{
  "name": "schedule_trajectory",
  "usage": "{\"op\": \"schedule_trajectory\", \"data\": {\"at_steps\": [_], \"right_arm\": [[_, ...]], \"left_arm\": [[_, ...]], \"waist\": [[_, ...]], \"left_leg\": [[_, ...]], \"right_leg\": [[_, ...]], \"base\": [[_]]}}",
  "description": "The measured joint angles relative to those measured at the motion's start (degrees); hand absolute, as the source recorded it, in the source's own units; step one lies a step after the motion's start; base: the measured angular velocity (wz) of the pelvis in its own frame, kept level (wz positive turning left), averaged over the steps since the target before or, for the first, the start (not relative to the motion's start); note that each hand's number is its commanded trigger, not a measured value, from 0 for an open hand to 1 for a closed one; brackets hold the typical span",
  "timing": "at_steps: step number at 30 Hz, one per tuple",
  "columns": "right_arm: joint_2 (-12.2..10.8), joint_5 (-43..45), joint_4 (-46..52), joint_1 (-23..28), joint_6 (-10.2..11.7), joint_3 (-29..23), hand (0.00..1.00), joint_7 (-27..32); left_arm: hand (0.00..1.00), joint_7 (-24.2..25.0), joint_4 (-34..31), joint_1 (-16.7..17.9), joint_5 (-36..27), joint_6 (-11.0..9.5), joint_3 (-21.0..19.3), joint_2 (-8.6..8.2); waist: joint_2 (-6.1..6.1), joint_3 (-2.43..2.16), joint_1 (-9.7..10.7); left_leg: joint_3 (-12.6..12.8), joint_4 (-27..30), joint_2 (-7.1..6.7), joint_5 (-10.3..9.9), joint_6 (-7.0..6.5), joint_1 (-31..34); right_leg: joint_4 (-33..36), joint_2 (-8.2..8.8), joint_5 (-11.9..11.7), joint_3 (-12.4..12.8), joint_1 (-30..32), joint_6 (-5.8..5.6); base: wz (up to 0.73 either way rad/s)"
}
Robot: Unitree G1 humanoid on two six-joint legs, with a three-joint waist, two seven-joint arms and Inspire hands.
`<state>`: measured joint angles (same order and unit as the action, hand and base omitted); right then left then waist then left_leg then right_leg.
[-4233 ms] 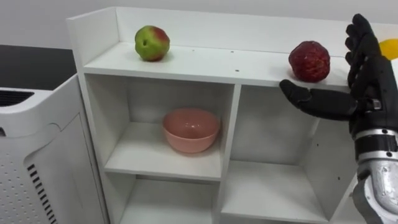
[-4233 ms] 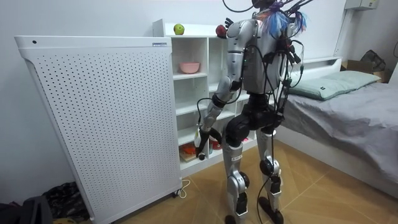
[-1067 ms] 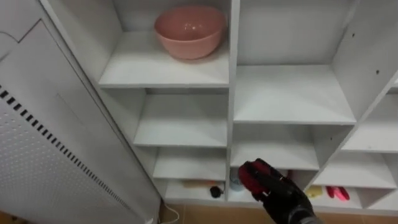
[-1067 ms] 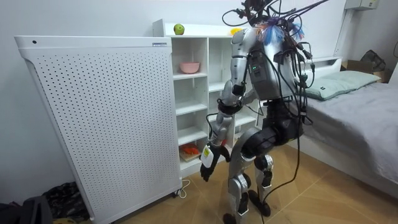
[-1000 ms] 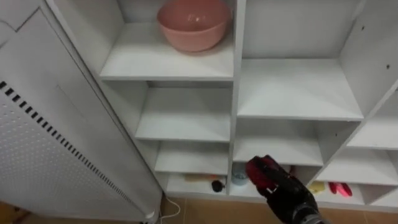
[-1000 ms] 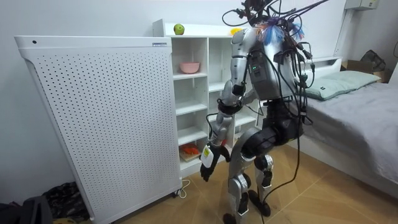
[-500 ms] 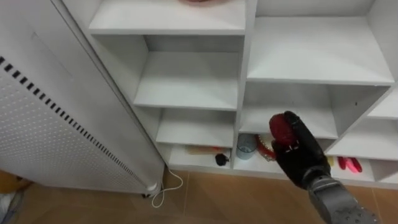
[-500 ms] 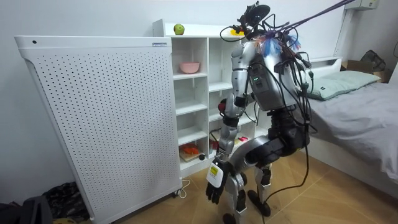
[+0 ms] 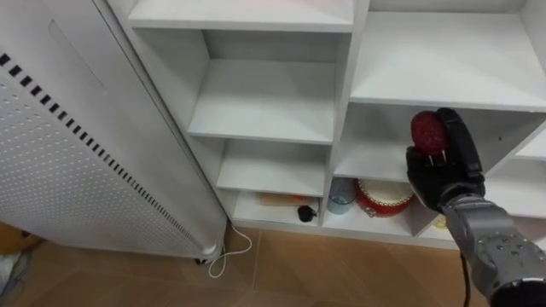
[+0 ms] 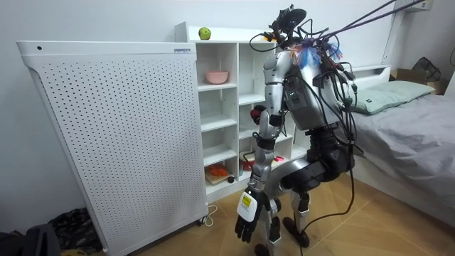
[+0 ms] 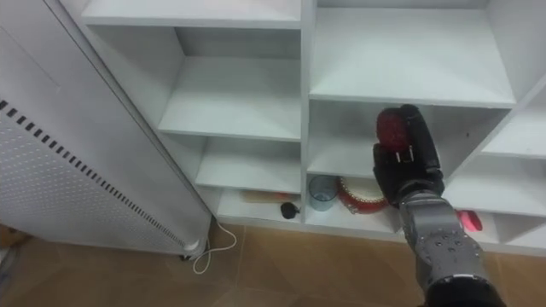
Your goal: Arrange fruit in the closet
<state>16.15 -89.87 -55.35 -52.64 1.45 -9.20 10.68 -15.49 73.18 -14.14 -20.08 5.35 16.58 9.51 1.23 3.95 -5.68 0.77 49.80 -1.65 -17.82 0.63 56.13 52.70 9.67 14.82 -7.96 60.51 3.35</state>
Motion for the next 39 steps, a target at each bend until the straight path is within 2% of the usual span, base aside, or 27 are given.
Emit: {"op": "schedule_trajectory", "data": {"at_steps": [3,7,14,20,22,23,30,39], "right_arm": [[0.05,0.07,0.00,-0.08,-0.03,-0.96,0.00,1.58],[2.11,0.13,0.00,-0.55,-0.05,-1.19,0.00,3.30],[3.90,-0.01,0.01,-0.76,0.71,-1.84,0.00,6.23],[3.91,0.00,0.26,-0.76,1.74,-2.20,0.00,8.75],[3.91,0.02,0.26,-0.77,2.57,-2.21,0.00,9.21],[3.91,0.02,0.26,-0.77,2.68,-2.21,0.00,9.21],[3.91,-0.42,0.24,-0.74,2.64,-2.20,0.00,9.20],[3.90,-1.13,0.24,-0.74,2.64,-2.20,0.00,9.20]], "left_arm": [[0.00,-0.56,0.01,1.00,0.02,0.61,0.09,0.02],[0.00,-0.63,0.00,1.88,1.09,1.43,0.60,0.04],[0.00,-0.61,-0.03,3.59,2.26,2.02,0.62,0.03],[0.00,-0.60,-0.02,3.73,2.25,2.40,0.62,0.02],[0.00,-0.59,-0.02,3.75,2.34,2.39,0.61,0.00],[0.00,-0.59,-0.02,3.75,2.47,2.39,0.59,0.00],[0.00,-0.63,-0.20,4.52,3.33,2.38,0.61,-0.02],[0.00,-0.63,-0.26,4.86,3.35,2.38,0.60,-0.02]], "waist": [[-0.03,-0.02,0.01],[-0.05,-0.04,-0.08],[-0.05,-0.10,-0.60],[-0.04,-0.41,-0.87],[-0.01,-0.87,-1.00],[-0.01,-0.94,-1.01],[-0.02,-0.97,-1.05],[-0.02,-0.97,-1.02]], "left_leg": [[0.12,0.49,0.05,-0.03,-0.05,0.13],[0.18,1.88,0.13,-0.33,-0.48,0.76],[0.35,2.91,0.33,-0.48,-0.67,1.18],[0.35,3.38,0.53,-0.49,-0.68,1.30],[0.49,3.50,0.73,-0.49,-0.68,1.25],[0.51,3.50,0.75,-0.49,-0.67,1.19],[0.41,3.63,1.04,-0.84,-0.09,0.35],[0.41,3.74,1.02,-0.87,-0.06,0.36]], "right_leg": [[0.35,0.24,0.09,-0.10,0.05,0.13],[1.29,0.40,0.23,-0.14,0.40,-0.01],[1.79,0.15,0.13,-0.04,0.59,-0.21],[2.08,-0.02,0.13,-0.08,0.59,-0.18],[2.06,-0.18,0.12,-0.05,0.54,-0.17],[2.06,-0.20,0.11,-0.05,0.49,-0.16],[2.02,-0.77,0.13,0.11,-0.29,-0.08],[2.00,-0.71,0.05,0.09,-0.37,-0.22]], "base": [[0.00],[0.01],[-0.02],[0.00],[-0.03],[0.00],[-0.01],[0.00]]}}
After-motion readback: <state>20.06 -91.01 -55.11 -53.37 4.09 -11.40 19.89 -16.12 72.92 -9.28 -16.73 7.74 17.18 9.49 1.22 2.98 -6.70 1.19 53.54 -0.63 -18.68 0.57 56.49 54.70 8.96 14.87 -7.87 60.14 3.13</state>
